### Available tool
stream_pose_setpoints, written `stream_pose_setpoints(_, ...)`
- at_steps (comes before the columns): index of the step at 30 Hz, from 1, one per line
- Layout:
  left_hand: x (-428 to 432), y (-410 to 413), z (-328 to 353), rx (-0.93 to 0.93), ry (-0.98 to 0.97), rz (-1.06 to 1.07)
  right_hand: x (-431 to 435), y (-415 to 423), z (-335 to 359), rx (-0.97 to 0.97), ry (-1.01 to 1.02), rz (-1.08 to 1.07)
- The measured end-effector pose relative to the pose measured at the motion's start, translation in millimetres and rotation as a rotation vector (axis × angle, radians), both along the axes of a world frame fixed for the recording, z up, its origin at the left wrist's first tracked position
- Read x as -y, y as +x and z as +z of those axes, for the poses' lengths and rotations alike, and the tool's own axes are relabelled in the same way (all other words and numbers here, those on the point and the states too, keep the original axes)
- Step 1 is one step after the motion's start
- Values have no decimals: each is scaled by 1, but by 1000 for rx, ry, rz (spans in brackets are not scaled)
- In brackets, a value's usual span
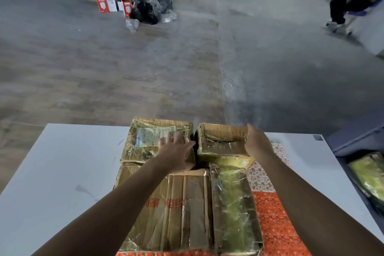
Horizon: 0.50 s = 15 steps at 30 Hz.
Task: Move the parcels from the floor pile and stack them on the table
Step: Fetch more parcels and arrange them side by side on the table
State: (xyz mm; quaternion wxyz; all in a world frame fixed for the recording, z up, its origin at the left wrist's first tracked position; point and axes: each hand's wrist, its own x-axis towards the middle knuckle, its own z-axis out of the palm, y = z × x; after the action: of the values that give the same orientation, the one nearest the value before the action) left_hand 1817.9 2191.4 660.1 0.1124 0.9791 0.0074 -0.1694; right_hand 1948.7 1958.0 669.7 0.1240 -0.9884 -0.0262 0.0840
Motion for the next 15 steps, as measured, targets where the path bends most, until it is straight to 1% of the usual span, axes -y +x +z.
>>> stream_pose_setpoints(2,-2,2,0,-12,9,-33,-1,-4,3,-15,-27,-6)
stream_pose_setpoints(4,-6,3,-1,-17,9,-44,-6,-9,7,-17,-119,16)
stream_pose_setpoints(6,-10,2,-2,-5,4,-55,-14,-14,9,31,-212,97)
stream_pose_setpoints(8,-14,-1,-2,18,-72,-40,-25,-19,10,82,-274,194)
stream_pose_setpoints(9,-17,-3,1,51,-151,-2,-31,-21,9,94,-286,220)
stream_pose_setpoints(11,-24,-6,9,180,-291,160,-42,-25,9,81,-285,203)
stream_pose_setpoints(12,-31,-7,12,259,-273,252,-45,-25,9,60,-280,169)
stream_pose_setpoints(13,-39,-8,13,325,-201,339,-45,-25,8,39,-273,126)
stream_pose_setpoints(14,-49,-10,12,355,-118,420,-43,-24,7,20,-263,72)
stream_pose_setpoints(15,-61,-13,10,345,-59,497,-40,-24,7,0,-245,11)
